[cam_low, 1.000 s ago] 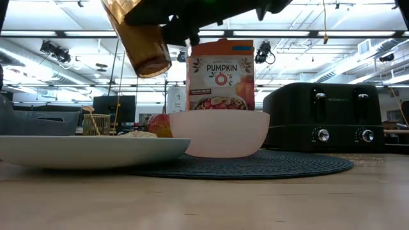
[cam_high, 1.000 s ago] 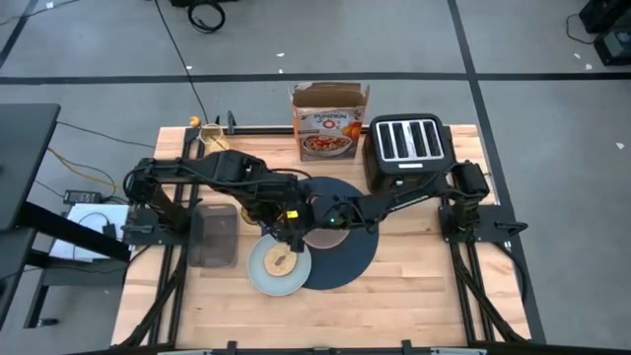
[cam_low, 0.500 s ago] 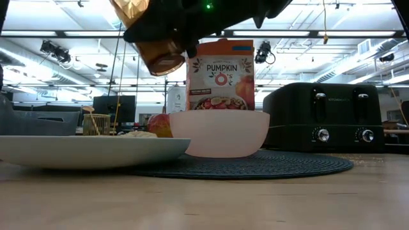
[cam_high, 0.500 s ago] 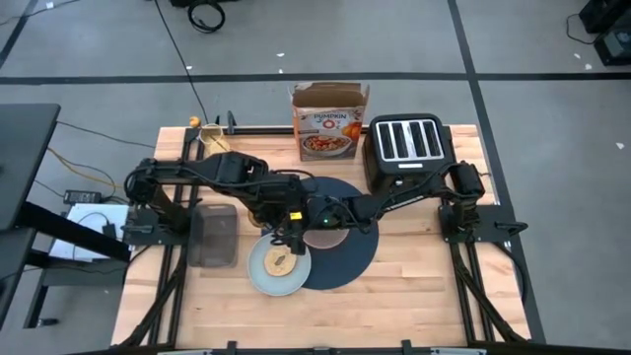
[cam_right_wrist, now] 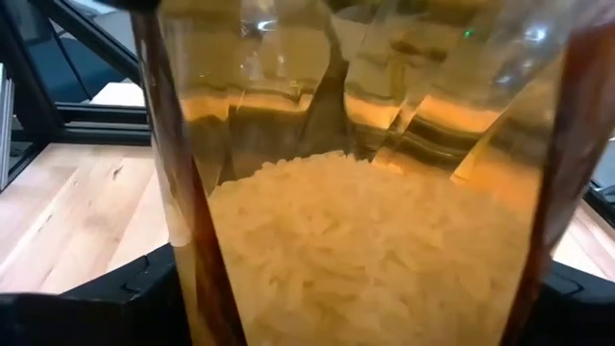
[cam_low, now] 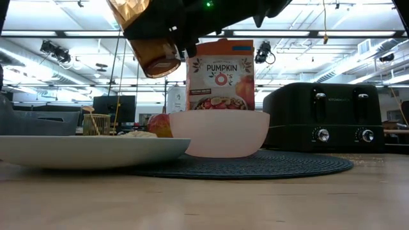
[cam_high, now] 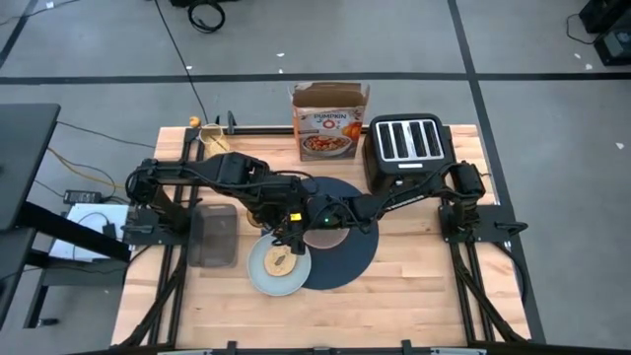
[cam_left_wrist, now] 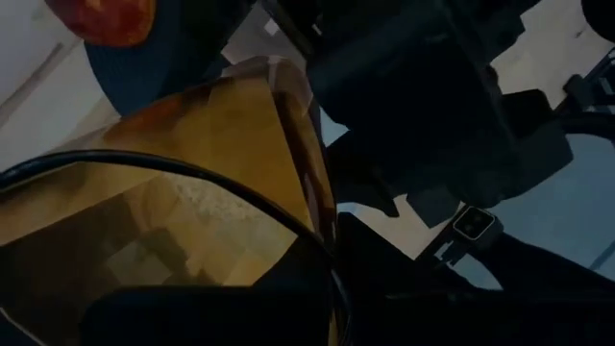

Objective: Arrange a breakfast setting
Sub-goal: Put the brown cup with rice on the dark blue tablemat to the to right of the orange bowl

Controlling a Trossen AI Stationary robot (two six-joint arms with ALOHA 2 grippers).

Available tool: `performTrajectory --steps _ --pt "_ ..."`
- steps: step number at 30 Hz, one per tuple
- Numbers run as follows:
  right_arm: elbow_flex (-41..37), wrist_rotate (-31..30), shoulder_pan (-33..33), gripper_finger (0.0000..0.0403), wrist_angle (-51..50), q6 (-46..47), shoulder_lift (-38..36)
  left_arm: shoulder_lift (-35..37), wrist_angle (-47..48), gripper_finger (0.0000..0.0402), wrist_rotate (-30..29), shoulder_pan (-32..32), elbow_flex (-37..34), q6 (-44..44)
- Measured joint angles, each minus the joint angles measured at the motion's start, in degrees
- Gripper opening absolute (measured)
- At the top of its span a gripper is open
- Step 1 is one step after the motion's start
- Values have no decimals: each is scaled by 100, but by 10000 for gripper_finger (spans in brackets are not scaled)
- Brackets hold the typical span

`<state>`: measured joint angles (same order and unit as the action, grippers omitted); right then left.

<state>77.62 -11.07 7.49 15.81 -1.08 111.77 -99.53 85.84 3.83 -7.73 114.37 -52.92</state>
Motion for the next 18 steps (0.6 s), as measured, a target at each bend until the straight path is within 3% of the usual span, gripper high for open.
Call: performTrajectory --steps 9,18 --pt "-2 5 0 344 39 14 -4 0 -97 38 -90 -9 0 278" --pt "-7 -126 2 344 -87 102 -140 348 111 157 -199 -87 7 384"
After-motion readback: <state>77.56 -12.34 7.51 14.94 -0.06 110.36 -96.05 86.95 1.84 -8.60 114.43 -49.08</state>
